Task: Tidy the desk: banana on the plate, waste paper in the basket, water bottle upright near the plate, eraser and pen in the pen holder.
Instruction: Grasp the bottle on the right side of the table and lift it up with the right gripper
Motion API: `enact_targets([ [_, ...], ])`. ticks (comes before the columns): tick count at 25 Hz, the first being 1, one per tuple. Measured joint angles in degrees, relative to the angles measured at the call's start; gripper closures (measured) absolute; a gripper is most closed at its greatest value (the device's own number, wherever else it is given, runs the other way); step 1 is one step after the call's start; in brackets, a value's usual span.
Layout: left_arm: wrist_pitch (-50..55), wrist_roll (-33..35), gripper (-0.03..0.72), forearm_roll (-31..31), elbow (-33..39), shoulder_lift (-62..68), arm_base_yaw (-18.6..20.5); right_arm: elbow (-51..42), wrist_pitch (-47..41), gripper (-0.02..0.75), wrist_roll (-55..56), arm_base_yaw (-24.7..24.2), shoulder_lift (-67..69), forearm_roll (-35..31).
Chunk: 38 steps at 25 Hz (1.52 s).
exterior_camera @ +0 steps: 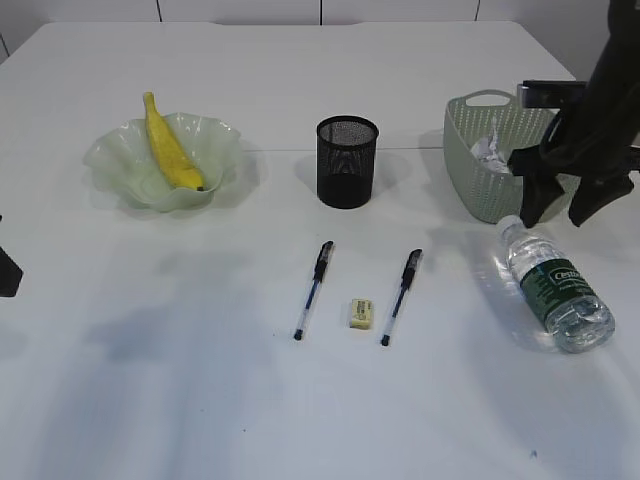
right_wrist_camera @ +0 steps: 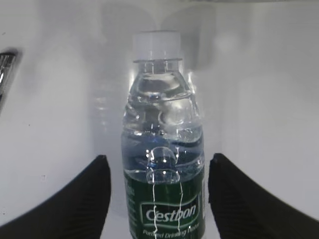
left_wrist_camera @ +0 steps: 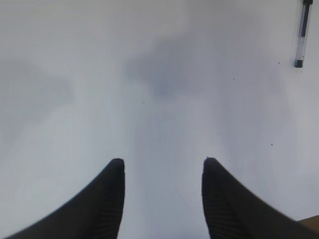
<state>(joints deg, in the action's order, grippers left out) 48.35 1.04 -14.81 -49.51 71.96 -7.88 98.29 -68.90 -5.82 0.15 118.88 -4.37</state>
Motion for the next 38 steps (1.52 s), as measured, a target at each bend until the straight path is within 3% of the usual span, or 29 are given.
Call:
enact_targets([
  [4, -0.69, 0.00, 0.336, 0.00, 0.00, 0.00, 0.00, 2.32, 0.00, 0.231, -0.08, 0.00, 2.51, -1.04],
  [16, -0.91, 0.12, 0.336, 0.00, 0.00, 0.00, 0.00, 3.53, 0.73, 0.220, -1.22, 0.13, 7.56, -1.39],
  [23, -1.14, 0.12, 0.336, 0.00, 0.00, 0.00, 0.00, 3.76, 0.98, 0.150, -2.82, 0.13, 8.26, -1.98],
  [38, -1.36, 0.15, 0.338, 0.00, 0.00, 0.00, 0.00, 3.80, 1.07, 0.146, -3.97, 0.13, 10.03, -2.31],
])
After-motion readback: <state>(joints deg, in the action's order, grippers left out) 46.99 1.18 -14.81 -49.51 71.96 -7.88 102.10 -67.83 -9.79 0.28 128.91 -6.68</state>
